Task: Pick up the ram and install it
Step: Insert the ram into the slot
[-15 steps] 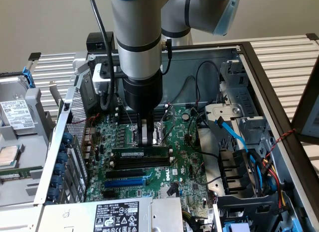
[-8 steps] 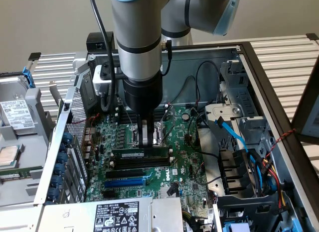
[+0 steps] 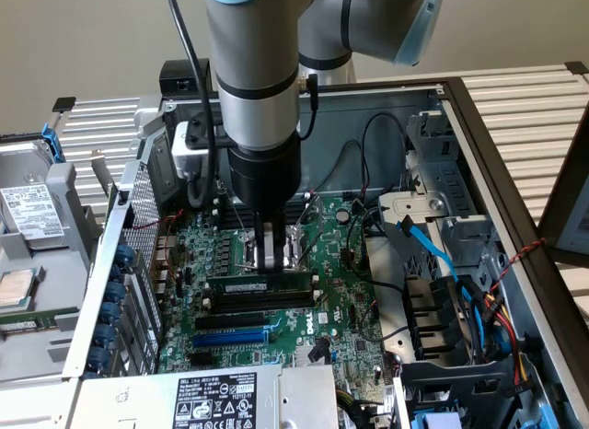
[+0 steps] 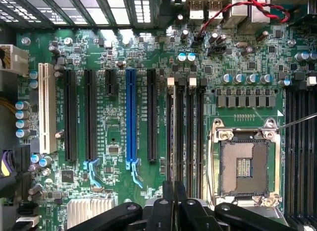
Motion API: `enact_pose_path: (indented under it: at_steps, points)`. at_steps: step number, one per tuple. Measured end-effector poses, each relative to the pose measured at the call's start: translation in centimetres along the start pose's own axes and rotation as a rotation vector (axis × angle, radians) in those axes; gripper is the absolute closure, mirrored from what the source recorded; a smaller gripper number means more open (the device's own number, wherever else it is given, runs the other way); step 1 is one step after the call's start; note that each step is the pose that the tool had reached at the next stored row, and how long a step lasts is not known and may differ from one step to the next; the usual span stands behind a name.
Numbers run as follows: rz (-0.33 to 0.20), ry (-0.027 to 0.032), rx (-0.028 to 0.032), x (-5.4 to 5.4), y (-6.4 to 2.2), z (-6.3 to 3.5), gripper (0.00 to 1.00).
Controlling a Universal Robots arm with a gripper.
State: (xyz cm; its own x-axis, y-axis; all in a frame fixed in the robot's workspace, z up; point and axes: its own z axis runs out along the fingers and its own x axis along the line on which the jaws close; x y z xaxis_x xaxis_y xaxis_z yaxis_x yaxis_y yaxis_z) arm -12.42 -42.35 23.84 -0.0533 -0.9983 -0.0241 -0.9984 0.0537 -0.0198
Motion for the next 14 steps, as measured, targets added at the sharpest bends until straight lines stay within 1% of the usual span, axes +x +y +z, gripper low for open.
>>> enact_pose_path:
  at_steps: [5, 9, 14]
  points:
    - [-0.009, 0.0001, -0.0003, 0.00, -0.19, 0.04, 0.87]
    - [-0.022, -0.0004, -0.0005, 0.00, -0.20, 0.12, 0.87]
    - [-0.025, -0.0004, -0.0002, 0.01, -0.20, 0.32, 0.87]
